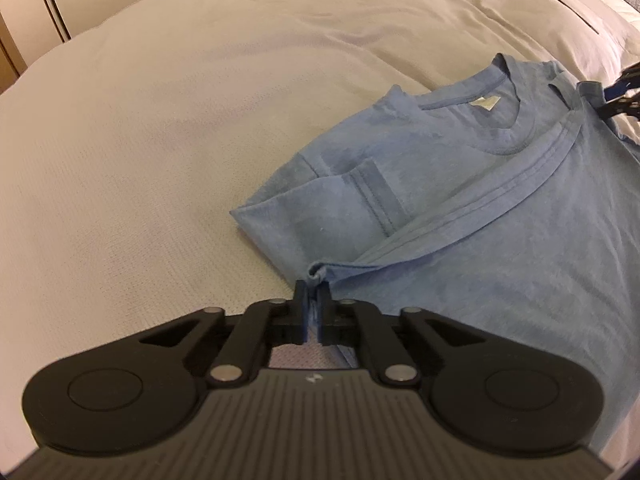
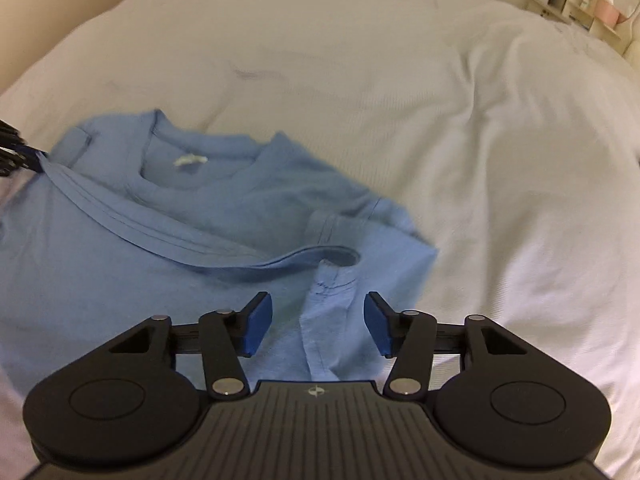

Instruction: Fold clothes

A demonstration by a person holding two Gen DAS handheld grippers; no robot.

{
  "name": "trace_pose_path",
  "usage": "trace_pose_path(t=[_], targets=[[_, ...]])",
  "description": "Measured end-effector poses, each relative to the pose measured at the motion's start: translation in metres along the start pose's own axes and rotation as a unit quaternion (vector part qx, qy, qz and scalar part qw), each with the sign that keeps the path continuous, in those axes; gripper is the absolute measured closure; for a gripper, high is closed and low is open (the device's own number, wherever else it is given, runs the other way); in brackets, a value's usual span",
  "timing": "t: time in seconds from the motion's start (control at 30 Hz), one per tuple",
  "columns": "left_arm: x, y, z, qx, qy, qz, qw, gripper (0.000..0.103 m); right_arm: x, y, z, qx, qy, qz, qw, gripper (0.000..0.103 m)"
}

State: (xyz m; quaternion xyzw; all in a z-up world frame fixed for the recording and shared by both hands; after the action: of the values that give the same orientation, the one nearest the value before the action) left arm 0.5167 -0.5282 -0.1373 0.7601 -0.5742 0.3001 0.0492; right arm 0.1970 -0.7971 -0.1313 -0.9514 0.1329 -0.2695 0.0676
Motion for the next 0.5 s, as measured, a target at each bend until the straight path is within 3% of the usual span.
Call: trace_pose_path(t=[0.07,0.1,0.3,0.43,0.5], targets=[[0.001,-0.004,-0.012,-0.011,0.008,-0.008,0.9999,0.103,-0.003,0.001,0.011,-0.008,-0.001,0.012,1.000,0.081],[0.001,-0.007,-0.021,-0.021,0.013,-0.011,0.9996,0.103,-0.004,0.004,0.012,-0.007,-0.003,0.024,1.000,0.101],[0.012,-0.034,-0.063,-0.063,0.032,-0.048,0.9963,0.103,-0.006,0.010,-0.027,0.001,-0.003,0.029,1.000,0.101],[0.029,-0.046,-0.054,-0.068,0.023,-0.063,0.9954,0.103,0.011,0.026,-0.058,-0.006,0.021,0.029,0.999,0.101],[0.036,-0.045,-0.038,-0.064,0.013,-0.055,0.9963,0.102,0.023,0.036,-0.053,-0.008,0.025,0.033,0.999,0.101]])
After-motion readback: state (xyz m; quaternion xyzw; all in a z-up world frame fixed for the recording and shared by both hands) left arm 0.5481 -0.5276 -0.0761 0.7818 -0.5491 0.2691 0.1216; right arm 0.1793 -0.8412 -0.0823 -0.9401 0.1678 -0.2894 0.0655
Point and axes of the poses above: each gripper's, at about its wrist camera, not at the fingertips, and z roughly the way its jaws point, y to its right, x to its top, the point moved 3 cm from there along z, roughly the way its jaws point, and after that the axes turned 14 degrees about x, right-handed, at the moved point
